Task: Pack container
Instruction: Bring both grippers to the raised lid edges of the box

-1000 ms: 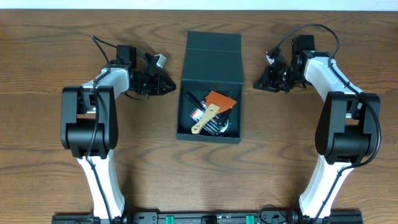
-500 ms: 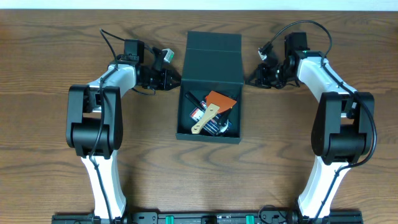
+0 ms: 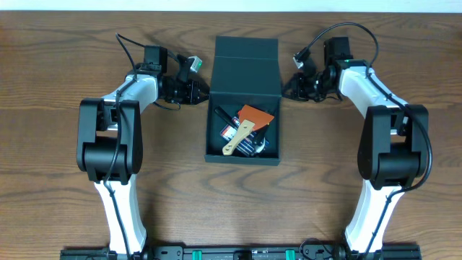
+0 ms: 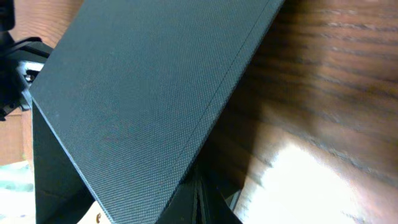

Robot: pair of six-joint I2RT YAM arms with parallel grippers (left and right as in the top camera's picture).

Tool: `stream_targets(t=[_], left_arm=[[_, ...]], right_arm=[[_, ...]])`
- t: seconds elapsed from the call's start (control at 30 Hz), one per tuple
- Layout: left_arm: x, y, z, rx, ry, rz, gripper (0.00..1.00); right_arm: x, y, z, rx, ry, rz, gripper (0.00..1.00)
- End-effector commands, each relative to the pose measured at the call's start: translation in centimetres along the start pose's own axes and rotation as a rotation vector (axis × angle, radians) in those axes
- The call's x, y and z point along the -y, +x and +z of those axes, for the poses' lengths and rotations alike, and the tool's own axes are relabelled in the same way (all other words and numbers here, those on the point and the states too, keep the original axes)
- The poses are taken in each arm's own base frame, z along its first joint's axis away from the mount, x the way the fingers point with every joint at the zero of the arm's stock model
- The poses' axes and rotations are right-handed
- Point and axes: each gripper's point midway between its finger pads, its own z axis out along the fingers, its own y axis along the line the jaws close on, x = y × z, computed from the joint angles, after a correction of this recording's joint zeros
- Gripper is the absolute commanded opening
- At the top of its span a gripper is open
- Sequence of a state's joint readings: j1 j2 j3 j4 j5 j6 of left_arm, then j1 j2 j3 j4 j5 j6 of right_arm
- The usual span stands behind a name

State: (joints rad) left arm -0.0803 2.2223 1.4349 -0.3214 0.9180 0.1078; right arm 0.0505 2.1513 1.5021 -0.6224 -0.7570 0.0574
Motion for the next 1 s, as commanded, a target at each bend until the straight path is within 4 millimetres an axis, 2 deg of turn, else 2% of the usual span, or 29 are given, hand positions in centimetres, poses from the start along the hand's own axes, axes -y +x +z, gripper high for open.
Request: stream_targets(t=[0.0, 0.27, 0.4, 0.57, 0.8, 0.97], left_arm=[[0.5, -1.2, -0.1, 0.02, 0.041, 0.016, 0.06], [2.2, -4.4, -1.5, 0.055, 0.061, 0.048, 0.06], [2.8, -5.4, -2.0, 0.062, 0.061, 0.057, 0.06], [2.8, -5.3, -2.1, 0.054, 0.061, 0.052, 0.06], [2.6, -4.3, -2.1, 0.022, 0.052, 0.064, 0.06], [0.7, -4.6, -3.4, 0.042, -0.014, 0.046, 0.05]], right_arm=[[-1.2, 0.4, 1.1, -0.019, -0.068, -0.013, 0.01], [-1.1, -0.1, 1.0, -0.004, -0.064, -0.037, 0.01], [-1.1, -0.1, 0.9, -0.001, -0.064, -0.051, 0.01], [-1.4, -0.9, 0.6, 0.015, -0.067, -0.074, 0.01], [-2.9, -3.5, -0.8, 0.065, -0.071, -0.123, 0.01], [-3.4, -4.2, -1.3, 0.073, -0.07, -0.136, 0.01]])
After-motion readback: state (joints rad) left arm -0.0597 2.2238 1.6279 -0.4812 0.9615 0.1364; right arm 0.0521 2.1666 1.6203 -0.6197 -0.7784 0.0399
